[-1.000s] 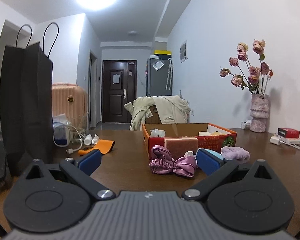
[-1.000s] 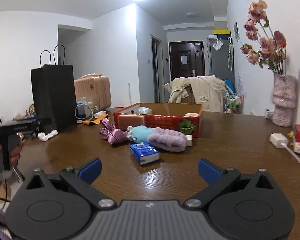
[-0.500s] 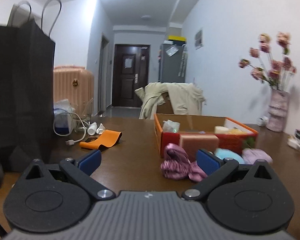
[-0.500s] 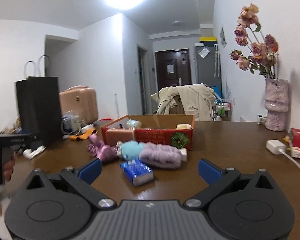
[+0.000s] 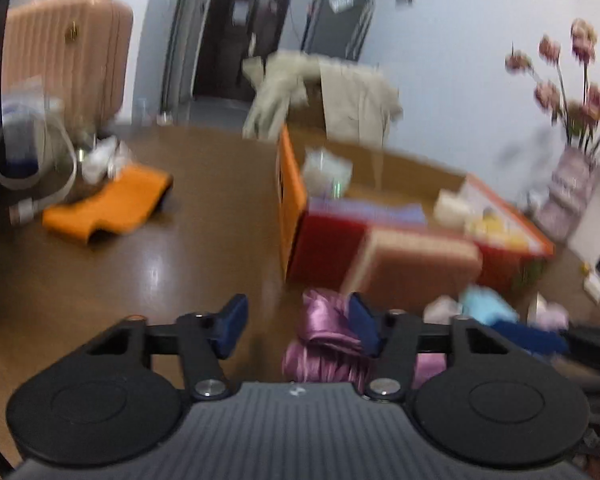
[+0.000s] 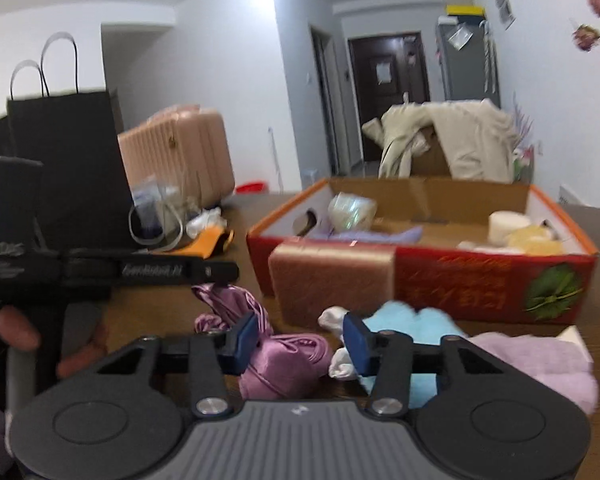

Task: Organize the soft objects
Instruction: 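Grasp the pink satin scrunchies with the left gripper and lift toward the box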

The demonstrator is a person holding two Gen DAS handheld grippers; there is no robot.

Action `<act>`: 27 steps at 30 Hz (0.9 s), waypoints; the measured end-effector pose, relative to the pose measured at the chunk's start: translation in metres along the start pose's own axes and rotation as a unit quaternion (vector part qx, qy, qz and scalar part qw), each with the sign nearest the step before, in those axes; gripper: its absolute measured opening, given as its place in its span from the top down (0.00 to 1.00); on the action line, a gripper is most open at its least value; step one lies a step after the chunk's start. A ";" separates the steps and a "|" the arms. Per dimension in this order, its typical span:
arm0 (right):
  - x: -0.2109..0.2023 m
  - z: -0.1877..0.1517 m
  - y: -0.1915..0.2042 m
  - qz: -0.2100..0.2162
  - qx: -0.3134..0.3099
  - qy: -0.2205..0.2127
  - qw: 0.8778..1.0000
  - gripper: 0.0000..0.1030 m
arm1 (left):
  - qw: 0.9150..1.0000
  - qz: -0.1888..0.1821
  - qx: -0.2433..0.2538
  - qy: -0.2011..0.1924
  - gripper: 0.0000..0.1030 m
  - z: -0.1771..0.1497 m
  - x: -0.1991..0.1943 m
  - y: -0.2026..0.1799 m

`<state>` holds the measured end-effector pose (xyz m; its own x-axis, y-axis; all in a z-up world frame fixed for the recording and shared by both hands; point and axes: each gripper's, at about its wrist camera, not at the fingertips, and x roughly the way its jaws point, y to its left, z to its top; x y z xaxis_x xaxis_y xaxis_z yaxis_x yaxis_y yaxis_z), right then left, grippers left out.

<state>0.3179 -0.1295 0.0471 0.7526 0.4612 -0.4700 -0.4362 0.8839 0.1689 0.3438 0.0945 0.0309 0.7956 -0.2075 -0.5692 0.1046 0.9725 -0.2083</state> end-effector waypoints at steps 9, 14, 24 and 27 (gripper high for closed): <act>0.029 -0.003 -0.015 0.045 0.024 0.038 0.998 0.57 | 0.999 -0.015 0.036 -0.019 0.60 -0.025 -0.017 -0.001; 0.026 -0.008 -0.017 0.054 0.021 0.041 0.997 0.60 | 0.999 -0.030 0.022 -0.005 0.58 -0.021 -0.013 0.001; 0.029 -0.013 -0.021 0.085 0.031 0.072 0.993 0.68 | 0.998 -0.056 -0.013 0.035 0.50 -0.017 -0.007 0.016; 0.028 -0.013 -0.022 0.092 0.034 0.071 0.993 0.72 | 0.996 -0.074 -0.023 0.041 0.47 -0.016 -0.003 0.024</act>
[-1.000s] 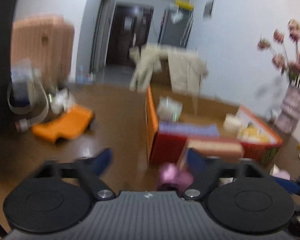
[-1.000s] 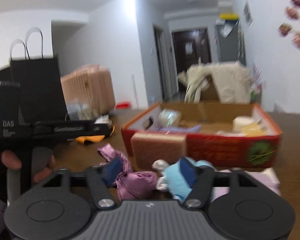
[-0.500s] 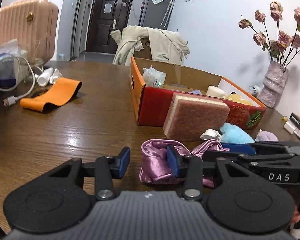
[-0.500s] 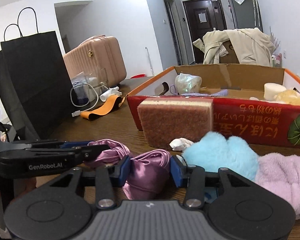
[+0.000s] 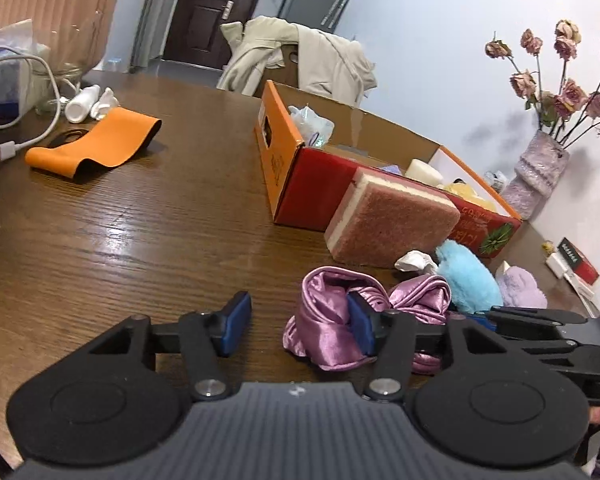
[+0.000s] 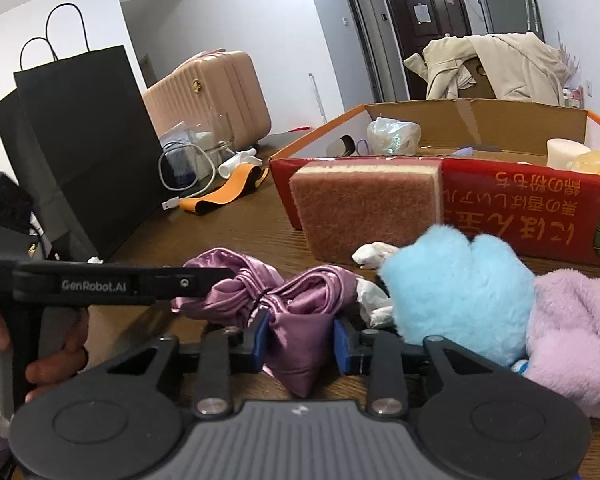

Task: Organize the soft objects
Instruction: 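Grasp the pink satin scrunchies with the left gripper and lift toward the box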

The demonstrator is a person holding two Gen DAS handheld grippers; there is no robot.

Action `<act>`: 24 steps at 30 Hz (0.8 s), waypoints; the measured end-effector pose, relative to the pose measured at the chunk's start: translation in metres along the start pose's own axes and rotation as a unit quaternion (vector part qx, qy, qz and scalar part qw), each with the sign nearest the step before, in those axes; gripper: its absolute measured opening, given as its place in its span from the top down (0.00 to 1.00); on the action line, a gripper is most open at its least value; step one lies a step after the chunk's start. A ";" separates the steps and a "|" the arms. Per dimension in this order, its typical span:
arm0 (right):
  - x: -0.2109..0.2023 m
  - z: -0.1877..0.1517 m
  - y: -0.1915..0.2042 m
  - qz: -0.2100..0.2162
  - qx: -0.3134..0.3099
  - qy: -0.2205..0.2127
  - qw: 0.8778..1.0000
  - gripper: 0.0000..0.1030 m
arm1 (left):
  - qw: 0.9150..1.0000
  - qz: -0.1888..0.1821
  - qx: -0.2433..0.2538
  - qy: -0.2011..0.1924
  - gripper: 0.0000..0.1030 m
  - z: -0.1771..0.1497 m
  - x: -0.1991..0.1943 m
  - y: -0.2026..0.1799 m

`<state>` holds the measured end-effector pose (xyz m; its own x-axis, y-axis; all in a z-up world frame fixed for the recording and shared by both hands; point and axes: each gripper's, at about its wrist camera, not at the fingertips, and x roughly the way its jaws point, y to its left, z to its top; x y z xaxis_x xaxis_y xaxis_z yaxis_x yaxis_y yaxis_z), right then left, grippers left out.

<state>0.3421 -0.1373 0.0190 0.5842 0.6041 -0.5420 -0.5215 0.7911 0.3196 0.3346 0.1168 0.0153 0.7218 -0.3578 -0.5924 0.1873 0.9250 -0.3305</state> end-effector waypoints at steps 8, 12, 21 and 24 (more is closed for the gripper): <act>-0.019 -0.003 0.014 0.015 -0.027 -0.019 0.999 0.80 | 0.999 -0.008 -0.046 0.010 0.75 -0.011 -0.028 -0.012; -0.049 0.003 0.034 0.012 -0.069 -0.051 0.996 0.81 | 0.998 -0.003 -0.055 -0.018 0.90 -0.010 -0.057 -0.037; -0.144 0.069 -0.016 0.004 -0.060 -0.185 0.981 0.81 | 0.989 -0.085 0.042 -0.110 0.91 0.092 -0.057 -0.131; -0.137 0.105 -0.064 -0.015 -0.035 -0.181 0.983 0.81 | 0.990 -0.092 0.053 -0.091 0.91 0.129 -0.003 -0.151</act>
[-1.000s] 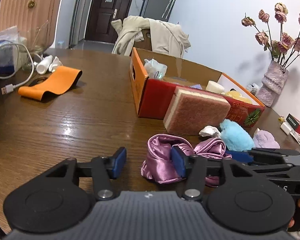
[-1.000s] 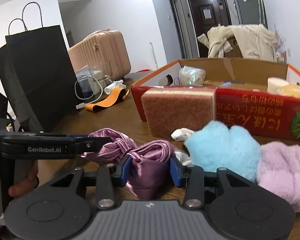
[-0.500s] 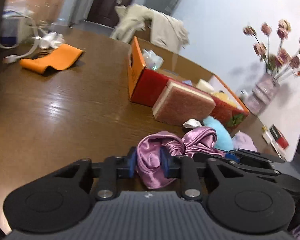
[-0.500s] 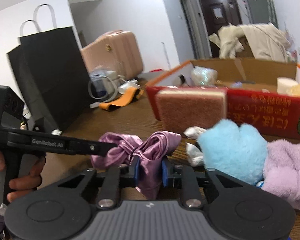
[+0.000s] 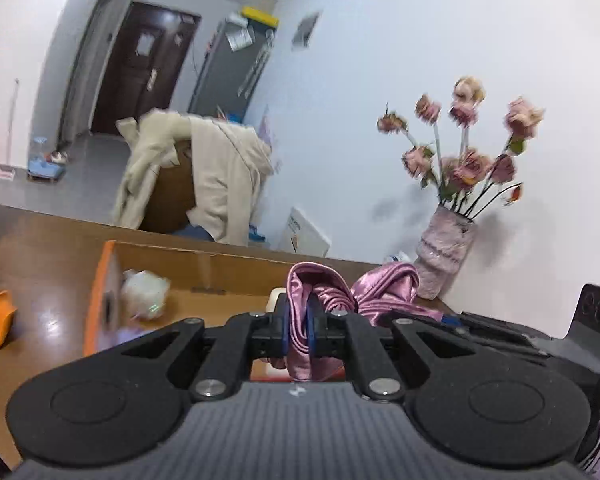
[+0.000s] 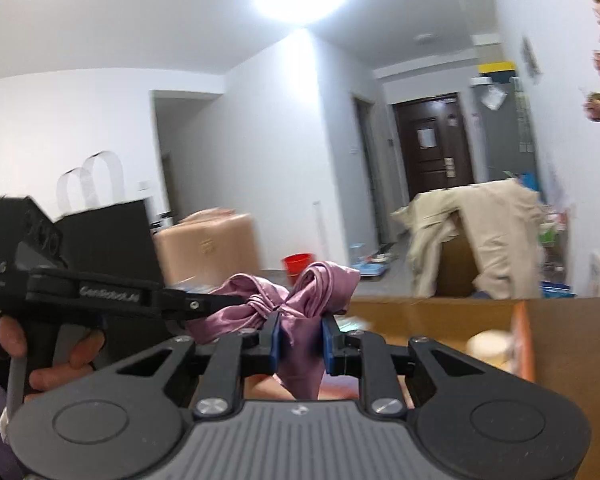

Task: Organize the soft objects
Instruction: 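Grasp the pink satin scrunchies with the left gripper and lift toward the box, then lower the scrunchies into the cardboard box and open the left gripper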

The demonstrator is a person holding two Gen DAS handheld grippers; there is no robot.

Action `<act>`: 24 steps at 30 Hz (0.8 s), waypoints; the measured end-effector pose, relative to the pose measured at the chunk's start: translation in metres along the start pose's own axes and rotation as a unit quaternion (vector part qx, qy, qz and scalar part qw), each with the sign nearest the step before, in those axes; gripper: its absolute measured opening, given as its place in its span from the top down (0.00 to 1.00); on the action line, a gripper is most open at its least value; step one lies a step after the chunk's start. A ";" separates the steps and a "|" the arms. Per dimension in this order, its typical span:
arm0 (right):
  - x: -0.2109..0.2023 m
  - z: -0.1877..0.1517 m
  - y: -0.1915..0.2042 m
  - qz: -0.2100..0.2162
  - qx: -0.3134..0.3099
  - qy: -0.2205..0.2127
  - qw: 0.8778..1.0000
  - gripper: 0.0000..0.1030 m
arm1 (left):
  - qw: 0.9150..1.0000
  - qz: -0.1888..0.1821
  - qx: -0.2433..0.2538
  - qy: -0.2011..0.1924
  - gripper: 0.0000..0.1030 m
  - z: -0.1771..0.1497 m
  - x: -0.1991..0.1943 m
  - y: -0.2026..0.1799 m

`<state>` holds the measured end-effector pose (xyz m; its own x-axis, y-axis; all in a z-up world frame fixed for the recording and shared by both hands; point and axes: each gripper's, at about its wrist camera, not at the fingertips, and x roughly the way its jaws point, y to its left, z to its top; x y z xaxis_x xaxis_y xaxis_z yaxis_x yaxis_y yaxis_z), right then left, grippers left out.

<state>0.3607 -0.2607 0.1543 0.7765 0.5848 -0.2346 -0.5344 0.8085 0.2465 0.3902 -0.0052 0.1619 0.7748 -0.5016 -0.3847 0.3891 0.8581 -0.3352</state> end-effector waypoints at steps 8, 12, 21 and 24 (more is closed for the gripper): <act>0.120 0.007 -0.110 -0.056 0.046 0.089 0.993 0.81 | 0.993 0.053 -0.027 0.103 0.92 0.030 0.161 0.041; 0.174 0.008 -0.144 -0.070 0.080 0.132 0.986 0.80 | 0.987 0.086 -0.039 0.128 0.91 0.037 0.208 0.059; 0.213 0.005 -0.157 -0.127 0.094 0.149 0.976 0.58 | 0.985 0.131 0.008 0.111 0.55 0.049 0.222 0.062; 0.196 0.018 -0.148 -0.128 0.075 0.128 0.981 0.57 | 0.989 0.118 0.025 0.082 0.49 0.064 0.186 0.050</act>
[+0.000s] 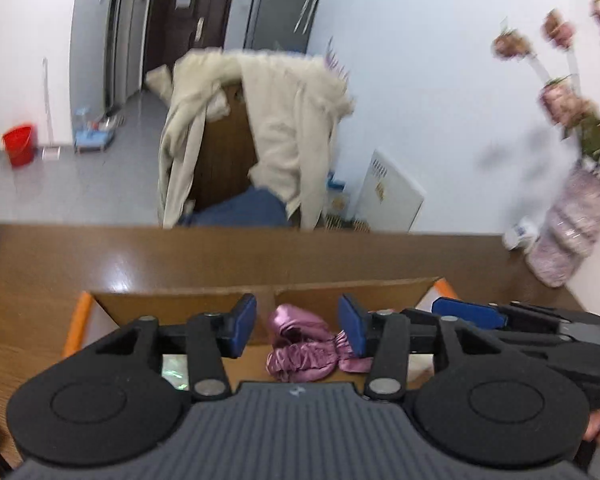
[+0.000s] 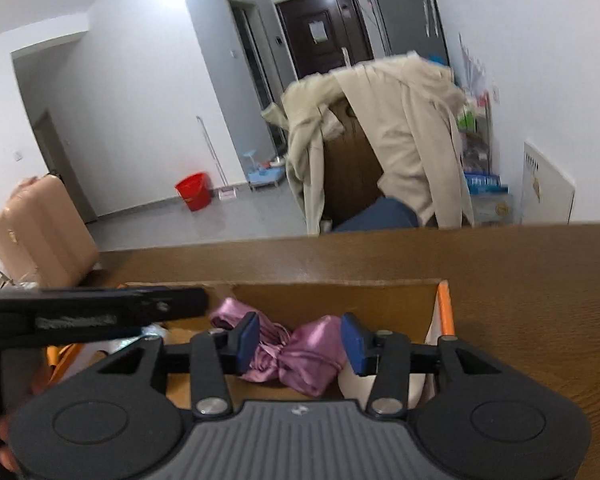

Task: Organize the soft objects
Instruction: 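Lower the scrunchies into the cardboard box and open the left gripper, then move both tools back toward the remaining items on the table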

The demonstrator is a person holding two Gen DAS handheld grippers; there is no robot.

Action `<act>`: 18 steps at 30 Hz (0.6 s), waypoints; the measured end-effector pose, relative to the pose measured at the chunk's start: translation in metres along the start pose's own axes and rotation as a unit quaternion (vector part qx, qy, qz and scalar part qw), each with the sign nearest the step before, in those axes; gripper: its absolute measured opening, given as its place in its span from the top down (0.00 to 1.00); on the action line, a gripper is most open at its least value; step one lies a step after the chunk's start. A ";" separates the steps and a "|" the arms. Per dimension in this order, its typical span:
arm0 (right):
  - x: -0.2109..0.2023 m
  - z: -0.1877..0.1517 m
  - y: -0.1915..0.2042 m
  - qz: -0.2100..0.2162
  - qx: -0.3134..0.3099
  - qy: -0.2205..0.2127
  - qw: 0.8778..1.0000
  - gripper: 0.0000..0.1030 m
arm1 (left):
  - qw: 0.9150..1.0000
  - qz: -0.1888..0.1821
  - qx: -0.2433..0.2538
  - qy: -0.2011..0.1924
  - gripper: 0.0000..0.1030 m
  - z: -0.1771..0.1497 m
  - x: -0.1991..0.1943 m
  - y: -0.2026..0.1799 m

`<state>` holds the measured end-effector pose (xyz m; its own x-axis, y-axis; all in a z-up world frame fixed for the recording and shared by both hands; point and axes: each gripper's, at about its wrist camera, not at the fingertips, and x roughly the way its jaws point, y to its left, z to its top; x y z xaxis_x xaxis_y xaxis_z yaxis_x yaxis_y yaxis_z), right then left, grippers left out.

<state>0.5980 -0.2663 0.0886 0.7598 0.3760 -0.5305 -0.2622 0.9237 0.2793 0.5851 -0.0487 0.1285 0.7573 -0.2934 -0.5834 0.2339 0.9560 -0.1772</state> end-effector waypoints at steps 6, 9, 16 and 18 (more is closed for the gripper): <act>-0.079 0.016 0.021 0.005 -0.031 -0.054 0.998 0.39 | 0.998 -0.002 0.023 -0.063 0.34 0.005 -0.098 -0.014; -0.127 0.010 0.034 0.010 -0.057 -0.077 0.995 0.33 | 0.996 -0.002 0.030 -0.087 0.27 -0.010 -0.147 -0.021; -0.234 -0.042 0.050 0.013 -0.087 -0.132 0.987 0.15 | 0.983 0.075 0.080 -0.150 0.15 -0.092 -0.246 -0.042; -0.261 -0.064 0.054 0.017 -0.100 -0.143 0.984 0.13 | 0.977 0.092 0.089 -0.173 0.09 -0.124 -0.273 -0.049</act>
<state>0.3473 -0.3103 0.1906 0.8776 0.3976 -0.2680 -0.3806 0.9176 0.1149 0.2913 -0.0151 0.1976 0.9501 -0.1298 -0.2838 0.1539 0.9860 0.0644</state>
